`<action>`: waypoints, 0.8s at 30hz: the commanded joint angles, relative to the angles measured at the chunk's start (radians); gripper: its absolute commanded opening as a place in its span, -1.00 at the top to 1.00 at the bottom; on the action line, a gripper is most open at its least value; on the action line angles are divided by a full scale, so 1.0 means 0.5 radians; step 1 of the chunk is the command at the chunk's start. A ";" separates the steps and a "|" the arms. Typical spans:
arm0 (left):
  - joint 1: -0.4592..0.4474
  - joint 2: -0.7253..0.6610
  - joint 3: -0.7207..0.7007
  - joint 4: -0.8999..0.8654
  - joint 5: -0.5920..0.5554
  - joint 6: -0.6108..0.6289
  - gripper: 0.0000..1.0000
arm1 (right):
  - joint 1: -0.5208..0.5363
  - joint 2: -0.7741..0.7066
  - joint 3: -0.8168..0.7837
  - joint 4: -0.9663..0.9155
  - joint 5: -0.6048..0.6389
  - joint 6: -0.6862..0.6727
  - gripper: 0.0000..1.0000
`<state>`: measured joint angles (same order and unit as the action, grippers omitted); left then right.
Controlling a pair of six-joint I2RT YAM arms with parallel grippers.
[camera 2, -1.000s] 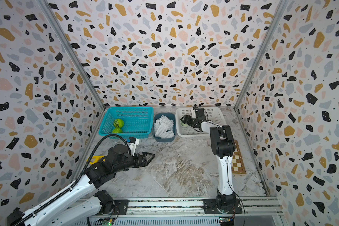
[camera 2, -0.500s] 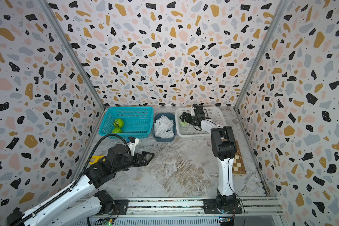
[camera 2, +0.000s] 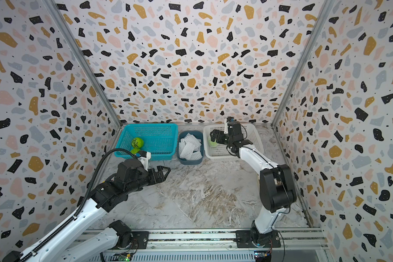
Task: Sleeve custard apples in foam nets
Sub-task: Place the custard apple in the basket, then pick up the custard apple from the basket.
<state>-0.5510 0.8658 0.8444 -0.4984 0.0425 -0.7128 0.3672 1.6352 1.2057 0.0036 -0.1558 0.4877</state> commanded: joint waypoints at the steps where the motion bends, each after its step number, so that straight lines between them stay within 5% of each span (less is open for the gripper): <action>1: 0.082 0.102 0.187 -0.164 -0.090 0.127 -0.92 | 0.215 -0.274 -0.186 -0.023 0.215 -0.040 -1.00; 12: 0.460 0.620 0.723 -0.399 -0.262 0.360 -1.00 | 0.620 -0.841 -0.812 0.024 0.175 -0.124 -0.96; 24: 0.943 1.431 1.219 -0.340 -0.322 0.540 -0.93 | 0.913 -1.069 -1.093 0.074 0.116 -0.178 -0.95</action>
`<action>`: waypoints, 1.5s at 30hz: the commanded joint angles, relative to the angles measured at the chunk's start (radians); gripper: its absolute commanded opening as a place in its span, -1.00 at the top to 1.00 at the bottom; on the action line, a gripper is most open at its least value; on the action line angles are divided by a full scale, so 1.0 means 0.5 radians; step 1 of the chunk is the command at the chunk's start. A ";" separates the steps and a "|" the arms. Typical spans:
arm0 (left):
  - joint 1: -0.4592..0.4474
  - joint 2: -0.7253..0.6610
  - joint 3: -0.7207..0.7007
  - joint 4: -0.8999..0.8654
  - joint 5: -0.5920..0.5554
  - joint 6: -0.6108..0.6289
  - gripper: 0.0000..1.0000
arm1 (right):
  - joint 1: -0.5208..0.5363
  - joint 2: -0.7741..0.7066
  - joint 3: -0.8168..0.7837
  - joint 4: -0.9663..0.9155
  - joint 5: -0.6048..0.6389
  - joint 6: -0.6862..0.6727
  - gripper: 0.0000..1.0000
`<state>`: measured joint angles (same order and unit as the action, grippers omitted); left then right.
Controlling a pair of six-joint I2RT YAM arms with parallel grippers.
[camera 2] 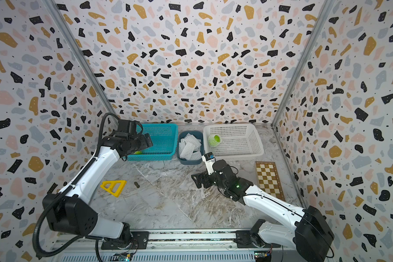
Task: Sleeve custard apples in foam nets
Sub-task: Pick up the custard apple from the basket.
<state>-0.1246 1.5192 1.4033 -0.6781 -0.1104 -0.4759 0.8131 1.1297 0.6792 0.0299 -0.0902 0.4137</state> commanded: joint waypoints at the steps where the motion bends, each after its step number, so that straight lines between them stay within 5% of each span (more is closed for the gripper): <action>1: 0.119 0.188 0.142 0.024 -0.019 0.070 -0.93 | 0.024 -0.072 -0.047 0.020 -0.026 -0.035 -0.95; 17: 0.386 1.176 0.935 -0.132 0.036 0.089 -0.98 | 0.056 -0.201 -0.165 0.020 -0.071 -0.041 -0.95; 34: 0.431 1.649 1.334 -0.282 0.028 0.130 -0.99 | 0.058 -0.204 -0.101 0.026 -0.086 -0.067 -0.94; 41: 0.431 1.701 1.374 -0.265 0.107 0.142 -0.78 | 0.057 -0.184 -0.101 0.031 -0.063 -0.053 -0.93; 45: 0.430 1.700 1.375 -0.271 0.166 0.169 -0.49 | 0.058 -0.178 -0.097 0.031 -0.059 -0.044 -0.92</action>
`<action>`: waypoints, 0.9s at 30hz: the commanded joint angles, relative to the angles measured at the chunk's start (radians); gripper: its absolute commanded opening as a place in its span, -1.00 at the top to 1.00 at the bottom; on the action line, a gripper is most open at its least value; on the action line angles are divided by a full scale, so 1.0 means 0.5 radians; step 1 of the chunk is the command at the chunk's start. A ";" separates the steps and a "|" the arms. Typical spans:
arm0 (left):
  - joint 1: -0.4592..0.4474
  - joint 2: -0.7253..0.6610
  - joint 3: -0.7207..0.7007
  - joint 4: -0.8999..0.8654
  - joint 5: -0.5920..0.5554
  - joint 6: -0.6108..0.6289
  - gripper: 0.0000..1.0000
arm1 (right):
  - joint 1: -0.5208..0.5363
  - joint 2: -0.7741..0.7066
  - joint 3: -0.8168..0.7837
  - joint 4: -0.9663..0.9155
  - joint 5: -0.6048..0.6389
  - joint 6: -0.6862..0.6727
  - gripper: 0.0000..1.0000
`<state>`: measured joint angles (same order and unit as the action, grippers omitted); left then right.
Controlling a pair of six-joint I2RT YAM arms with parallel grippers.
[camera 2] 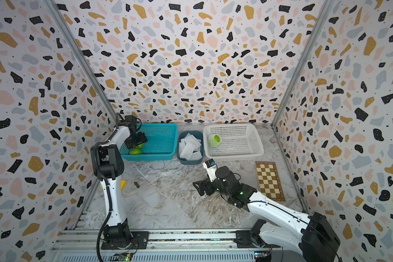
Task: Sleeve custard apples in foam nets
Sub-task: Pick up the custard apple from the basket.
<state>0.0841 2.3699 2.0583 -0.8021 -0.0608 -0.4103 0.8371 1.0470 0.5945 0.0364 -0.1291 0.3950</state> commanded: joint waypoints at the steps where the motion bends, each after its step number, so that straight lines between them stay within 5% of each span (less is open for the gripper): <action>1: 0.013 -0.010 0.068 -0.033 0.081 0.045 -0.42 | 0.009 -0.013 0.072 0.019 0.020 -0.004 -0.92; 12: 0.013 -0.401 -0.109 -0.015 0.306 0.064 -0.26 | 0.010 -0.092 0.109 -0.071 0.147 -0.047 -0.92; 27: -0.106 -1.342 -0.914 0.315 1.077 -0.198 -0.26 | -0.022 -0.128 0.190 -0.054 0.093 -0.113 -0.92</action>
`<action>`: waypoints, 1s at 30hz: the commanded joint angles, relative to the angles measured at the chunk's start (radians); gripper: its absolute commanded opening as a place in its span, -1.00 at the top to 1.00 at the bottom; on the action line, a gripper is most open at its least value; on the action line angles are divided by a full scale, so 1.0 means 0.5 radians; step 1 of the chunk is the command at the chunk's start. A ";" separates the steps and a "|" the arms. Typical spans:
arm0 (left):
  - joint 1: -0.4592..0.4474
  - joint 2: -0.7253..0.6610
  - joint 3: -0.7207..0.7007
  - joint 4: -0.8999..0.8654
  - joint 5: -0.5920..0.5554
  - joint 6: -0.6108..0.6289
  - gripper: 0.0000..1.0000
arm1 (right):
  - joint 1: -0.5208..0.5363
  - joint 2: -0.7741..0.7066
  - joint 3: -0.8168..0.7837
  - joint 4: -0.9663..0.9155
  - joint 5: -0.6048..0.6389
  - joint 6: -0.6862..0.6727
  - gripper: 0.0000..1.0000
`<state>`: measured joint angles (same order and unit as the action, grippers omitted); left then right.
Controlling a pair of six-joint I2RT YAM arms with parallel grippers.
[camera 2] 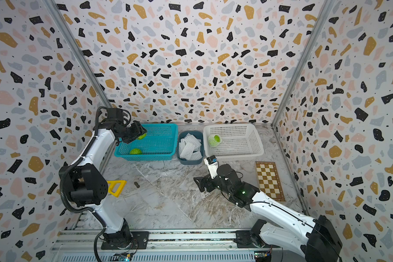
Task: Sleeve custard apples in foam nets
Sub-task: Pick up the custard apple from the basket.
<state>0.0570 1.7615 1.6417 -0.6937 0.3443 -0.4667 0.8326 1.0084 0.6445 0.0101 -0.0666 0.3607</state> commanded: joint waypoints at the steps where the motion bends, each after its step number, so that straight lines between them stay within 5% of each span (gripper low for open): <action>1: -0.082 -0.191 -0.136 0.119 0.326 -0.101 -0.26 | -0.017 -0.056 0.097 0.009 -0.058 -0.065 -0.92; 15: -0.513 -0.932 -1.009 0.504 0.985 -0.252 -0.25 | -0.105 -0.132 0.065 0.263 -0.445 -0.223 -1.00; 30: -1.016 -1.318 -1.616 1.146 1.223 -0.638 -0.25 | -0.042 -0.082 -0.050 0.632 -0.960 -0.289 -1.00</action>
<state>-0.4301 1.1286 0.8562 -0.2546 0.8970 -0.7277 0.7895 0.9649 0.6258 0.2581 -0.4782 0.2379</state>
